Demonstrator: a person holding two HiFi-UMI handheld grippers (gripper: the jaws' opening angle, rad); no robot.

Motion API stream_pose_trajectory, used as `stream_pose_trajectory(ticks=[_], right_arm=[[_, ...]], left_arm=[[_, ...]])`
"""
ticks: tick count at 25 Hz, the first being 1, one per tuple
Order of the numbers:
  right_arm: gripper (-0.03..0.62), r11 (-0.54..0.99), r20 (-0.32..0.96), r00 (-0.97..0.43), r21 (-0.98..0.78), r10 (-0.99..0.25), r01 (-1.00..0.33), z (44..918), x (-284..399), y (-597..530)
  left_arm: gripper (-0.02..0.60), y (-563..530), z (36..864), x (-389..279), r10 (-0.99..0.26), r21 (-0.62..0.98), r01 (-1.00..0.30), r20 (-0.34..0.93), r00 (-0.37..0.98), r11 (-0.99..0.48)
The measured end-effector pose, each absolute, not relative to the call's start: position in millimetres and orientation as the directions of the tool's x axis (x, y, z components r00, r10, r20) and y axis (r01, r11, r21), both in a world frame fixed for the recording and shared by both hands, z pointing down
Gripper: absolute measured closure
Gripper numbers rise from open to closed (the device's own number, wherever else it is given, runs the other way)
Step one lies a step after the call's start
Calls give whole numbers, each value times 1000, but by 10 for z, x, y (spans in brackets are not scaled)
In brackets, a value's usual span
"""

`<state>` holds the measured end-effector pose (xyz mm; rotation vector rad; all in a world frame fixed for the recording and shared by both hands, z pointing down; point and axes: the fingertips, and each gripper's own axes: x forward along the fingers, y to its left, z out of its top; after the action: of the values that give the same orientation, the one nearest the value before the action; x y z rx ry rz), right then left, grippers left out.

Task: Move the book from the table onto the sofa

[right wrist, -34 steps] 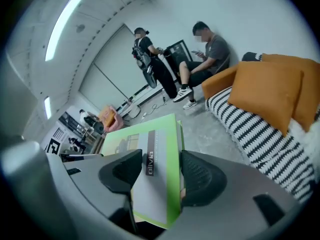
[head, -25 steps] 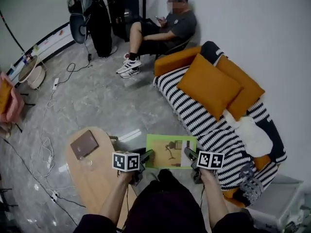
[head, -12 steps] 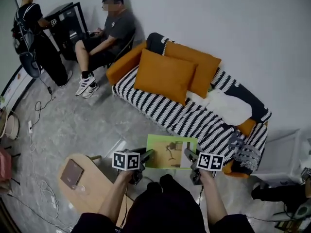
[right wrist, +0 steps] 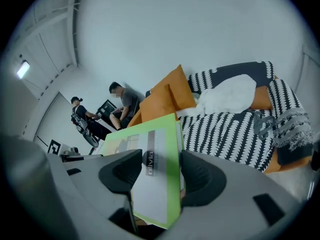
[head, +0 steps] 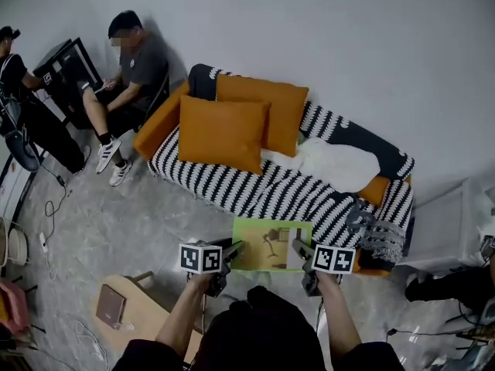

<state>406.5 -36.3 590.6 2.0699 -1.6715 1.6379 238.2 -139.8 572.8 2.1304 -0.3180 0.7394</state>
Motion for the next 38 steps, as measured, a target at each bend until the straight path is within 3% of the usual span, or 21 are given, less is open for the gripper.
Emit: stream_pose_trajectory(ticks=[19, 38], right_arm=[[326, -510, 703, -69, -577, -708, -638, 6167, 5159, -739], [326, -671, 756, 53, -544, -653, -503, 6480, 5911, -1642]], left_arm=[[425, -1967, 5934, 3615, 133, 622, -407, 639, 758, -669], [425, -3164, 6364, 4641, 330, 674, -289, 633, 700, -680]])
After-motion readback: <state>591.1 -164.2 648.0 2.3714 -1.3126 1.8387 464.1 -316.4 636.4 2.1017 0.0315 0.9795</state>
